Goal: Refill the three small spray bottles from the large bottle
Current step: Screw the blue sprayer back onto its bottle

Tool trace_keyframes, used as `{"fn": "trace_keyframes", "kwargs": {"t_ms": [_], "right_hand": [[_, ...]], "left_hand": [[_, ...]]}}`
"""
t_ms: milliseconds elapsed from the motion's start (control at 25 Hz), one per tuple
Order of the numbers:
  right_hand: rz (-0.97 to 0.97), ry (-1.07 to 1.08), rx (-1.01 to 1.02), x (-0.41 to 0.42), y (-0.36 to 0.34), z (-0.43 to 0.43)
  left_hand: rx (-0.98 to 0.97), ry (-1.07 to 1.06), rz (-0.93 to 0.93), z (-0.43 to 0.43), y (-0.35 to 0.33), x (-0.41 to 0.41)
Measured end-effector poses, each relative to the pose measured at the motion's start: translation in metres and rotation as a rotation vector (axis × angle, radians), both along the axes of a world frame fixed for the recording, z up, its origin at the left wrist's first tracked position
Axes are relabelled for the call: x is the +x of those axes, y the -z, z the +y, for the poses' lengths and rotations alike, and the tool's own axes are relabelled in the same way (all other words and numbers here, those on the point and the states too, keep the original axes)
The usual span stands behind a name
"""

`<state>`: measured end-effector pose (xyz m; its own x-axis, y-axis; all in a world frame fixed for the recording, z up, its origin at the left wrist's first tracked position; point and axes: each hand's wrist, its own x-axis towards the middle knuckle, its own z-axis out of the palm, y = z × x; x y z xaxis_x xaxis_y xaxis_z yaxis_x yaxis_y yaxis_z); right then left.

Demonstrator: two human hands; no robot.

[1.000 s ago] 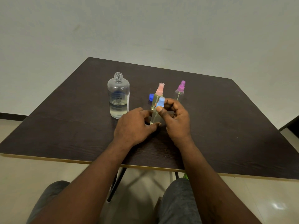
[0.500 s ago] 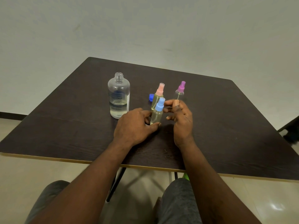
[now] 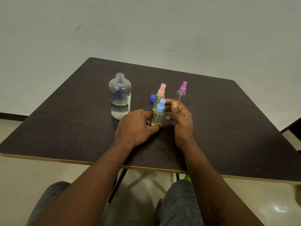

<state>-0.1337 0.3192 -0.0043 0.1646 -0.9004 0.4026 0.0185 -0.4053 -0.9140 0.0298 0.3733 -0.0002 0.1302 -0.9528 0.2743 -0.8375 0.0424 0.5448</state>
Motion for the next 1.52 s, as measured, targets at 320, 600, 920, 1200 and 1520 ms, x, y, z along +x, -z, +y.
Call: {"fn": "trace_keyframes", "kwargs": {"t_ms": [320, 600, 920, 1200, 1520], "right_hand": [[-0.001, 0.035, -0.023, 0.001, 0.003, -0.002], [0.104, 0.008, 0.029, 0.004, -0.005, 0.005], [0.094, -0.072, 0.016, 0.003, -0.006, 0.007], [0.004, -0.157, 0.081, 0.003, -0.007, 0.007], [-0.034, -0.08, 0.078, 0.003, -0.009, 0.008]], "left_hand": [[-0.002, -0.001, -0.006, -0.001, 0.001, 0.001], [0.0, -0.009, -0.007, 0.001, -0.001, 0.0], [-0.018, -0.013, -0.026, -0.001, 0.003, 0.0], [-0.02, -0.005, -0.016, 0.0, 0.001, 0.0], [-0.014, -0.002, -0.029, 0.001, 0.001, 0.0]]}}
